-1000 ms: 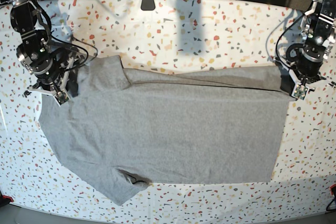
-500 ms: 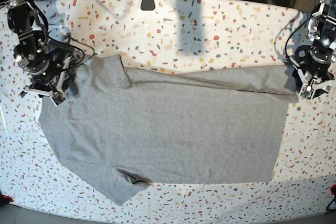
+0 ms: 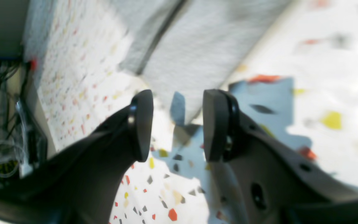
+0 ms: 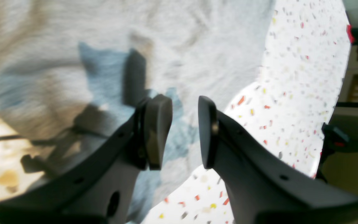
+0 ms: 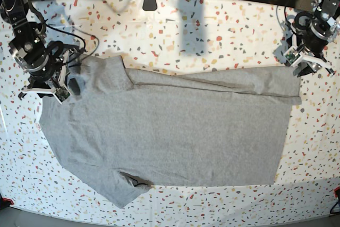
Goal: Fold the T-shirt properly
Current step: 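Reposition both grippers onto the shirt edges nearest the robot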
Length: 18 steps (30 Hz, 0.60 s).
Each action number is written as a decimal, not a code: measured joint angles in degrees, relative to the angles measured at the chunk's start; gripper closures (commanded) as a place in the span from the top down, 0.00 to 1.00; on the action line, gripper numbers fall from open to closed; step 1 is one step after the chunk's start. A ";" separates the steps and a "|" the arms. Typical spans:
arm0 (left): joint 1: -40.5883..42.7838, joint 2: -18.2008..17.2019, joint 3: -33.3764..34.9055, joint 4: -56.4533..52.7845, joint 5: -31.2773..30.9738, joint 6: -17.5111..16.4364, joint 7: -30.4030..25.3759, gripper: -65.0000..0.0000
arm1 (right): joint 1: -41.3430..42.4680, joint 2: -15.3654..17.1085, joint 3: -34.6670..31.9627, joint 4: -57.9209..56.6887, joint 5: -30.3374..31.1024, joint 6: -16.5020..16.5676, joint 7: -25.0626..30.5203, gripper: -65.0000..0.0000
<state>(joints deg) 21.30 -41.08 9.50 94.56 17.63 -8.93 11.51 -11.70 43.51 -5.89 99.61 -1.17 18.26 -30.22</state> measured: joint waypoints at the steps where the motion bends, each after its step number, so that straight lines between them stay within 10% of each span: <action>1: -0.09 0.35 0.00 -0.04 1.36 -0.46 0.90 0.38 | -0.63 0.00 0.00 0.42 -0.07 0.00 -0.17 0.29; 18: -5.38 0.28 -0.02 -8.33 7.30 -5.07 -1.33 0.38 | -9.16 -0.02 0.07 10.21 -4.55 -0.02 -4.39 0.29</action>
<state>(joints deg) 15.92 -40.80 9.47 86.24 24.93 -14.00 10.17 -20.86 43.48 -5.82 109.82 -5.72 18.24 -34.61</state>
